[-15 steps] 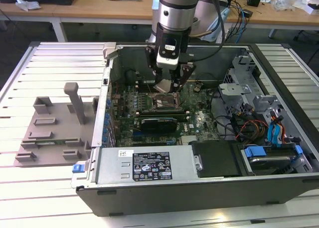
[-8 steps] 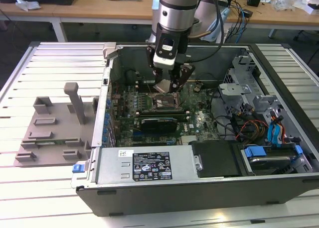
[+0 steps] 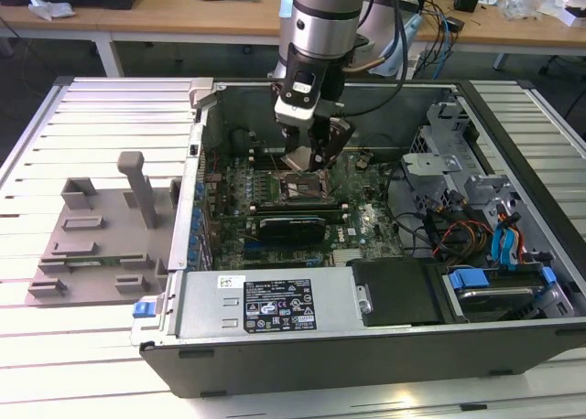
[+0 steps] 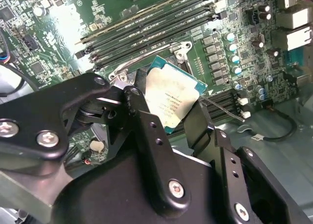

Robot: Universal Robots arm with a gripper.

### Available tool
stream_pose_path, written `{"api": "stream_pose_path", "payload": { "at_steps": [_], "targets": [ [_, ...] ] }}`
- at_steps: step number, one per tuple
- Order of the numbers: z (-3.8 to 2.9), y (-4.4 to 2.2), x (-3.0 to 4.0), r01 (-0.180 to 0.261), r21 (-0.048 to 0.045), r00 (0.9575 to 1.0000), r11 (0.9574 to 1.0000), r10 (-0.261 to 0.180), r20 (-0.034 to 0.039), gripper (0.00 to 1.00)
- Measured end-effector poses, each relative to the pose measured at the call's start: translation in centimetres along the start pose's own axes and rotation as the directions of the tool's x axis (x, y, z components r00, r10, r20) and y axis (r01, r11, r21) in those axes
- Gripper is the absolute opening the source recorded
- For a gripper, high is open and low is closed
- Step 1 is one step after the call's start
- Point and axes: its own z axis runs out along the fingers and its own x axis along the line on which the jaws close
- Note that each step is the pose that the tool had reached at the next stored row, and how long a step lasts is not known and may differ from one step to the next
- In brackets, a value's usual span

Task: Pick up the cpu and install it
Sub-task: 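Place the cpu into insertion slot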

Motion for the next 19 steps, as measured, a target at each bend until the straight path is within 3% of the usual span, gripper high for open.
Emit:
{"api": "stream_pose_path", "payload": {
  "at_steps": [9, 12, 19],
  "targets": [
    [0.08, 0.01, 0.0, -0.078, 0.0003, 0.9969, 0.9969, 0.078, -0.0044, 0.55],
    [0.12, 0.01, 0.0, -0.12, 0.0007, 0.9928, 0.9928, 0.12, -0.0065, 0.55],
    [0.16, 0.01, 0.0, -0.164, 0.0013, 0.9865, 0.9865, 0.164, -0.0088, 0.55]
  ]
}}
